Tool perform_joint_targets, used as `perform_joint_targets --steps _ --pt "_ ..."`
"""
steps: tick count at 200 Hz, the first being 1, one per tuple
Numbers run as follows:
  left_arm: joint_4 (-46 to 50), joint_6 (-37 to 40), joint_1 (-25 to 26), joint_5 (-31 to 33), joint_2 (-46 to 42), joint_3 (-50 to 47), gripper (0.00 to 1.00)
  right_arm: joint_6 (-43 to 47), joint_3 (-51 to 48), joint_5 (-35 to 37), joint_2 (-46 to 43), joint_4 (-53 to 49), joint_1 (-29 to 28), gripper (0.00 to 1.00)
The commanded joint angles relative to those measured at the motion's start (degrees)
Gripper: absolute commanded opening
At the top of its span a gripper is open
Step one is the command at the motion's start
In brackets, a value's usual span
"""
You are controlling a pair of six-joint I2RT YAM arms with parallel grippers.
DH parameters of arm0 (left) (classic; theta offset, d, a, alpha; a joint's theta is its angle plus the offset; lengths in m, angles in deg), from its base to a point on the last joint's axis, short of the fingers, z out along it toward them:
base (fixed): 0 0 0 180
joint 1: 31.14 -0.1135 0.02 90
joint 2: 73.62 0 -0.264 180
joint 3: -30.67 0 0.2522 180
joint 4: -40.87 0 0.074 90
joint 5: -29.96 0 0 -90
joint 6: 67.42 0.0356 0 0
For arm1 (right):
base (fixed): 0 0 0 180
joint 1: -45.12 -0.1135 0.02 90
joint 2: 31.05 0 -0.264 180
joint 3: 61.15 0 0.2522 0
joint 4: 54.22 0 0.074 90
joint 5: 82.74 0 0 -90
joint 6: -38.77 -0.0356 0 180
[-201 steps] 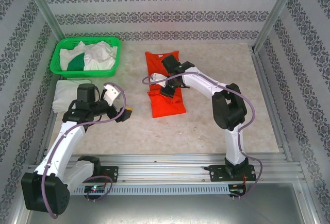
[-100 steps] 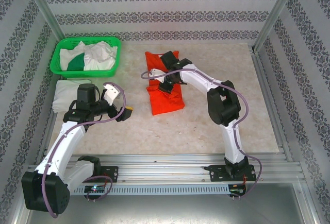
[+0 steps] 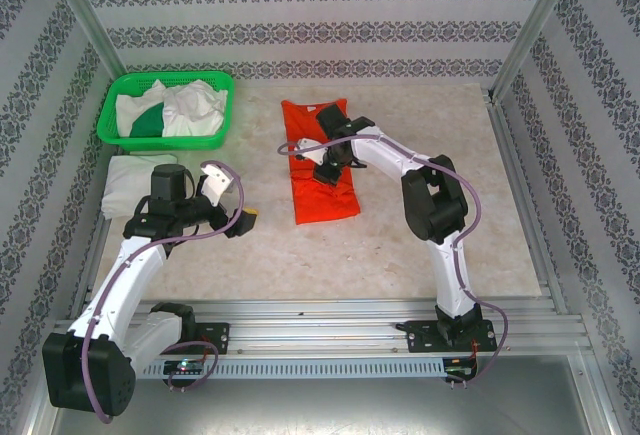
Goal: Fold and stack the t-shirts
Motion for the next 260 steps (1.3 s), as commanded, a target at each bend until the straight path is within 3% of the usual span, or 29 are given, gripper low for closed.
perform_joint_targets --steps 1,132,159,165,181,207,232,260 --pt "-3.0 -0.3 0.3 -1.5 0.2 -0.5 1.0 0.7 -0.7 0.3 -2.6 -0.3 0.5 0.0" --pt "-1.6 0.5 0.3 -0.5 -0.7 -0.6 1.0 -0.4 6.9 0.6 3.6 -1.5 0.1 0.0" --pt "-1.8 0.6 0.4 -0.7 -0.6 -0.5 1.0 -0.8 7.1 0.9 3.7 -1.0 0.2 0.13" --pt "-1.8 0.6 0.3 -0.8 -0.4 -0.5 1.0 -1.0 7.2 1.2 3.5 -0.9 0.2 0.21" --pt "-2.2 0.1 0.3 -1.3 -0.2 -0.7 1.0 -2.6 6.4 2.1 1.7 1.3 0.4 0.55" --pt "-5.5 -1.1 1.8 -0.2 0.0 -1.7 1.0 -7.6 0.5 5.5 -4.3 10.4 0.8 0.77" --pt "-7.3 -1.1 4.2 1.4 1.5 -1.4 1.0 -12.7 -6.8 8.8 -10.7 17.6 1.2 0.83" --pt "-9.6 -1.8 5.7 1.8 3.9 -1.2 1.0 -12.0 -15.3 5.2 -14.8 19.1 0.7 0.84"
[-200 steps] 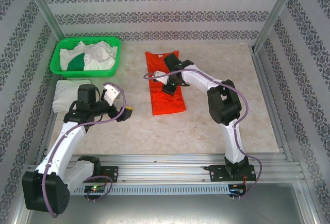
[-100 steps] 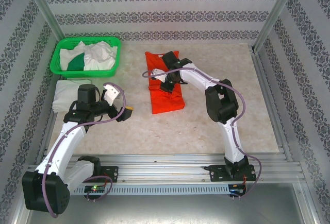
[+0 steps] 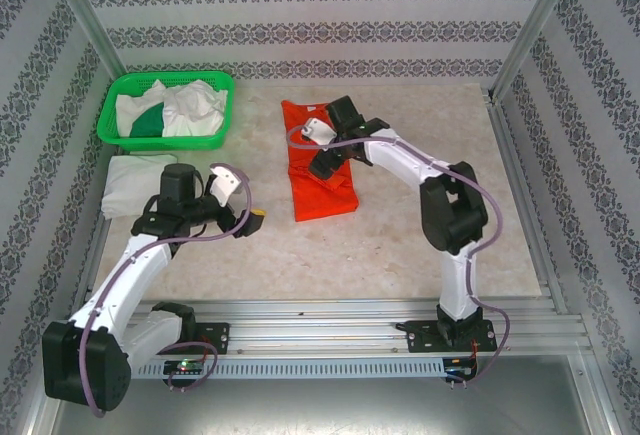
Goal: Fold and stack the t-shirts
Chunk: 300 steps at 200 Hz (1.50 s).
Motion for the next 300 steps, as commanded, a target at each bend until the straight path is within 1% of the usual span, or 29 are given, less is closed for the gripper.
perform_joint_targets --steps 1,28,71,122,154,168,189,212,223,245,256,274,288,300 --pt "-4.5 -1.2 1.4 0.5 1.5 -0.1 1.0 -2.1 -5.8 -0.7 -4.0 4.5 -0.1 0.84" --pt "-5.7 -1.7 2.2 0.3 3.3 0.3 1.0 -1.0 -8.9 1.5 -3.4 4.0 -0.9 0.86" --pt "-5.3 -1.4 2.8 0.0 4.1 0.6 1.0 -1.4 -6.9 4.8 2.0 4.3 -0.8 0.86" --pt "-4.5 -1.4 3.0 0.9 2.9 0.0 1.0 1.5 0.2 6.0 7.2 -0.1 0.0 0.87" --pt "-4.1 -1.1 3.0 1.3 2.7 -0.1 1.0 1.6 4.4 11.3 9.4 -1.2 1.1 0.87" --pt "-4.2 -1.2 3.1 1.2 2.8 0.0 1.0 1.3 6.4 12.3 9.9 -1.2 1.7 0.86" --pt "-4.4 -1.4 3.0 1.2 3.2 0.3 1.0 1.5 11.1 13.9 11.7 -2.7 2.4 0.86" --pt "-5.0 -1.9 3.0 1.3 4.0 0.7 1.0 2.6 16.5 18.4 14.2 -5.2 2.5 0.86" --pt "-5.2 -2.2 3.0 1.4 4.3 1.1 1.0 2.6 17.5 19.1 14.0 -5.3 2.6 0.86" --pt "-5.2 -2.6 3.0 1.7 4.8 1.7 1.0 1.9 16.1 16.4 11.3 -4.5 2.6 0.86" --pt "-5.4 -2.6 3.0 1.8 4.9 1.7 1.0 2.8 13.4 13.0 8.7 -3.7 2.5 0.86" --pt "-5.4 -2.2 3.0 2.2 4.8 1.5 1.0 6.0 5.2 6.5 2.8 -0.8 1.6 0.86" --pt "-5.3 -1.5 3.0 3.1 4.3 1.1 1.0 9.6 -0.5 1.5 -1.9 -1.3 0.9 0.86" --pt "-5.0 -0.3 2.9 3.1 3.6 0.3 1.0 13.9 -5.9 -1.6 -5.7 -1.6 -0.3 0.83"
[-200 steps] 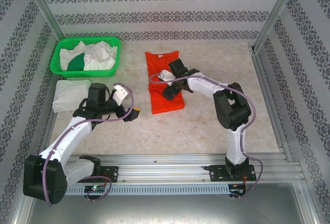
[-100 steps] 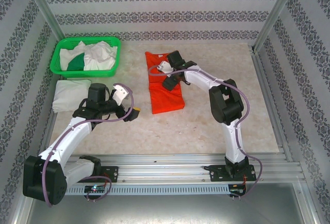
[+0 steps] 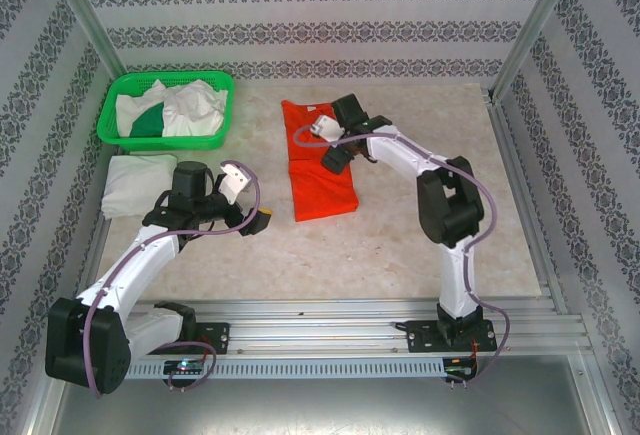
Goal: Fold and stack the t-shirts
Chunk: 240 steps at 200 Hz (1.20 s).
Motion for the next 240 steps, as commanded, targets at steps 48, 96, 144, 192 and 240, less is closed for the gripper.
perform_joint_targets --steps 48,96,144,192,240 --pt "0.1 3.6 -1.2 -1.9 -2.2 -1.6 1.0 18.7 -18.3 -10.8 -15.5 -5.8 -8.6 0.8" --pt "1.8 4.8 -1.3 -0.9 -4.9 -2.8 1.0 19.3 -18.9 -8.4 -11.4 -5.8 -12.0 0.72" --pt "1.5 2.1 -1.3 -1.6 -6.9 -4.4 1.0 20.4 -15.9 -6.7 -6.4 -4.8 -11.2 0.6" --pt "1.0 2.1 -1.3 -1.6 -7.6 -4.8 1.0 19.9 -14.4 -5.5 -2.9 -4.8 -10.8 0.59" --pt "1.4 4.1 -1.3 -1.4 -7.5 -4.8 1.0 19.2 -15.3 -2.4 -1.8 -3.4 -10.8 0.22"
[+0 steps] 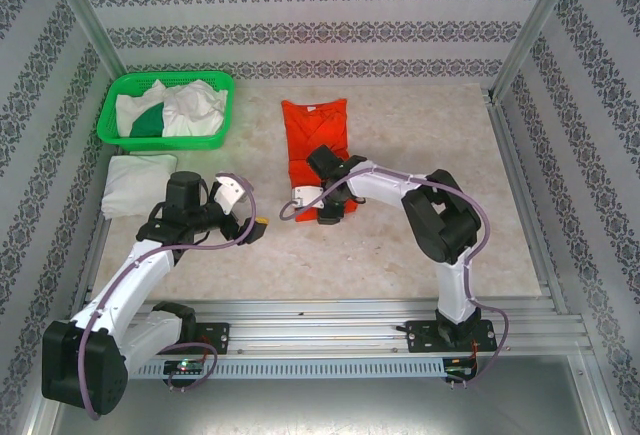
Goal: Fold and stack the t-shirts
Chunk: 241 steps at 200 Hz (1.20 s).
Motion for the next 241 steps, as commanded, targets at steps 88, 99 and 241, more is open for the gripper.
perform_joint_targets --steps 88,99,241 --pt "-1.6 2.3 -0.4 -2.1 2.0 -0.3 1.0 -4.2 -9.0 -0.5 -13.8 -5.1 -0.1 0.0" --pt "-2.0 2.3 -0.4 -2.5 2.7 -0.1 1.0 -5.1 -10.5 -1.0 -16.3 -6.3 -0.5 0.0" --pt "-1.6 -49.0 6.9 15.3 32.1 23.0 1.0 -10.7 -10.9 -4.2 -31.2 -24.0 -6.5 0.0"
